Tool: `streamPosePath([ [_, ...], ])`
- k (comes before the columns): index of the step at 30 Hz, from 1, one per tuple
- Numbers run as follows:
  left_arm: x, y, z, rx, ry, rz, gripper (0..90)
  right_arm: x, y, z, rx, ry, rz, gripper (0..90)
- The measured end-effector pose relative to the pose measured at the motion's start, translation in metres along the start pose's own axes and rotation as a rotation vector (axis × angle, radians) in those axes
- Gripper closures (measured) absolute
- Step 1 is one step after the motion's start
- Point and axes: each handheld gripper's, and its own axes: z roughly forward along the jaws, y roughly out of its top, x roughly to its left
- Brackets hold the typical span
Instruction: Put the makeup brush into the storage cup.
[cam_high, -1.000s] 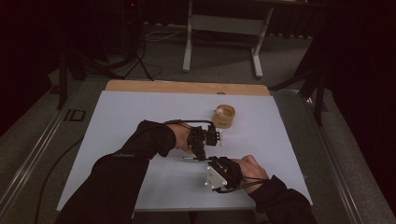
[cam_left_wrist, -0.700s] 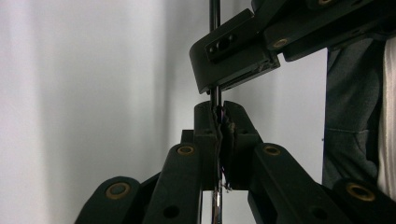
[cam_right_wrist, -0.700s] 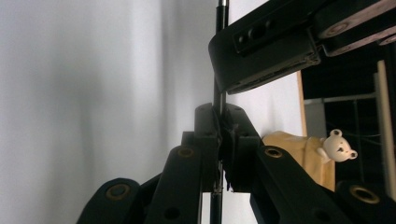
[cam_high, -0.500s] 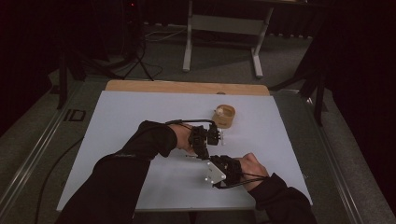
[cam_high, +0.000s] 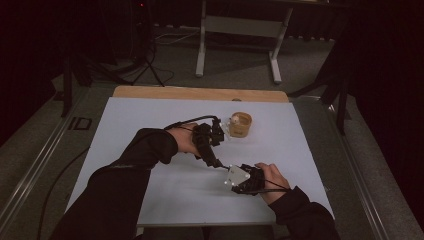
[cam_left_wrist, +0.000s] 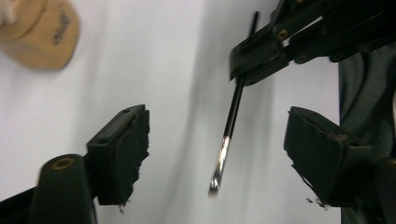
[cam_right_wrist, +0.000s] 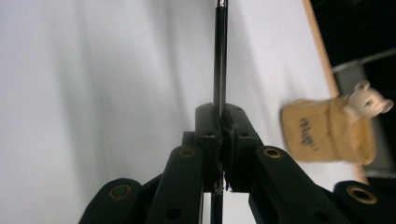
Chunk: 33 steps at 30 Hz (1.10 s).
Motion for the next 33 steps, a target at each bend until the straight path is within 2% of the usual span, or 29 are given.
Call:
streamPosePath([
  [1,0.000,0.000,0.000,0.000,0.000,0.000,18.3,0.000,0.000,0.000,0.000,0.000,0.000,85.7],
  [2,0.001,-0.003,-0.002,-0.012,0.013,-0.008,18.3,-0.002,-0.001,0.000,0.004,0.002,0.023,85.7],
  [4,0.003,-0.009,-0.007,-0.042,0.036,-0.020,14.9,-0.006,-0.003,-0.001,0.001,0.027,0.104,85.7],
  [5,0.003,-0.013,-0.010,-0.073,0.052,-0.034,14.1,-0.008,-0.004,-0.002,-0.002,0.036,0.130,85.7],
  [7,0.003,-0.018,-0.013,-0.112,0.041,-0.056,11.0,-0.011,-0.006,-0.003,-0.013,0.042,0.198,85.7],
  [9,0.001,-0.025,-0.015,-0.158,0.057,-0.071,10.5,-0.015,-0.009,-0.005,-0.028,0.044,0.262,85.7],
  [10,-0.001,-0.030,-0.015,-0.191,0.052,-0.084,10.5,-0.017,-0.010,-0.006,-0.038,0.054,0.297,85.7],
  [11,-0.002,-0.033,-0.015,-0.223,0.066,-0.080,10.3,-0.019,-0.011,-0.007,-0.042,0.060,0.336,85.7],
  [15,-0.008,-0.045,-0.016,-0.313,0.089,-0.089,9.1,-0.026,-0.015,-0.009,-0.066,0.079,0.428,85.7],
  [18,-0.011,-0.054,-0.017,-0.390,0.097,-0.133,9.5,-0.030,-0.016,-0.012,-0.096,0.095,0.511,85.7],
  [20,-0.013,-0.060,-0.017,-0.427,0.117,-0.146,10.0,-0.032,-0.017,-0.014,-0.110,0.097,0.545,85.7],
  [22,-0.016,-0.067,-0.016,-0.462,0.112,-0.184,10.0,-0.034,-0.018,-0.014,-0.127,0.103,0.573,85.7],
  [23,-0.017,-0.069,-0.015,-0.466,0.122,-0.187,10.0,-0.036,-0.019,-0.015,-0.134,0.106,0.590,85.7],
  [24,-0.020,-0.072,-0.013,-0.468,0.137,-0.190,9.9,-0.036,-0.020,-0.015,-0.141,0.110,0.599,85.7],
  [26,-0.022,-0.076,-0.010,-0.481,0.127,-0.204,9.8,-0.038,-0.020,-0.016,-0.155,0.116,0.618,85.7],
  [28,-0.025,-0.081,-0.008,-0.499,0.140,-0.213,9.7,-0.039,-0.021,-0.017,-0.169,0.124,0.634,85.8],
  [30,-0.027,-0.086,-0.006,-0.532,0.133,-0.238,9.6,-0.039,-0.021,-0.018,-0.181,0.126,0.648,85.8],
  [33,-0.030,-0.094,-0.003,-0.580,0.151,-0.261,9.7,-0.041,-0.021,-0.020,-0.199,0.131,0.676,85.7],
])
